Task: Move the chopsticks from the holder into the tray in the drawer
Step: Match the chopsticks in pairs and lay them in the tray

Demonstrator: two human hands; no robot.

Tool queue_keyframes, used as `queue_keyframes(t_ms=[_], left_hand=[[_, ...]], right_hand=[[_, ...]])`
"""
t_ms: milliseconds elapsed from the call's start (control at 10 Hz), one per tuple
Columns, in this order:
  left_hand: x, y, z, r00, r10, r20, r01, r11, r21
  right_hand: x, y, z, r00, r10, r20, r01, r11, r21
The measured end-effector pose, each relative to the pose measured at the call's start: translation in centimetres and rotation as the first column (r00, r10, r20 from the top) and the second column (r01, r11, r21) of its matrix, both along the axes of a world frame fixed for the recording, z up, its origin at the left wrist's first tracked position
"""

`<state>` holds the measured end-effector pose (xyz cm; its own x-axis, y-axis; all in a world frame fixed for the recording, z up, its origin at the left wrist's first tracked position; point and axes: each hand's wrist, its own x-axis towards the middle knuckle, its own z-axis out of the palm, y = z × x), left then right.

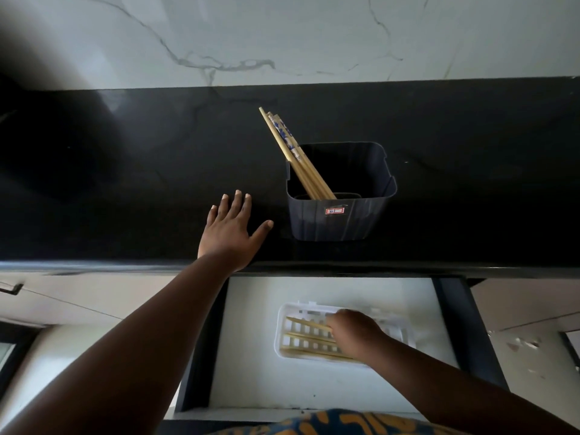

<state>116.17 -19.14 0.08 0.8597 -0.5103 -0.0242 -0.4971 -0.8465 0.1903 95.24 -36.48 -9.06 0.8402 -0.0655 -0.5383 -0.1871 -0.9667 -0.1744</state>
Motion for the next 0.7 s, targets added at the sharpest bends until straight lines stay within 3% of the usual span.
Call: queue_keyframes(t_ms=[300, 500, 700], left_hand=[[0.0, 0.0, 0.1, 1.0, -0.001, 0.001, 0.001, 1.0, -0.003], [0.0, 0.1, 0.0, 1.0, -0.004, 0.004, 0.004, 1.0, -0.016], [0.0, 0.1, -0.1, 1.0, -0.011, 0.0, 0.011, 1.0, -0.021]], right_hand=[[-0.6, 0.2, -0.4, 1.0, 0.028, -0.004, -0.028, 1.0, 0.002], [-1.5, -1.0, 0.6, 0.996, 0.025, 0.09, -0.027, 1.0, 0.014], [-1.8, -2.1, 2.2, 0.996, -0.047, -0.069, 0.054, 0.994, 0.094]])
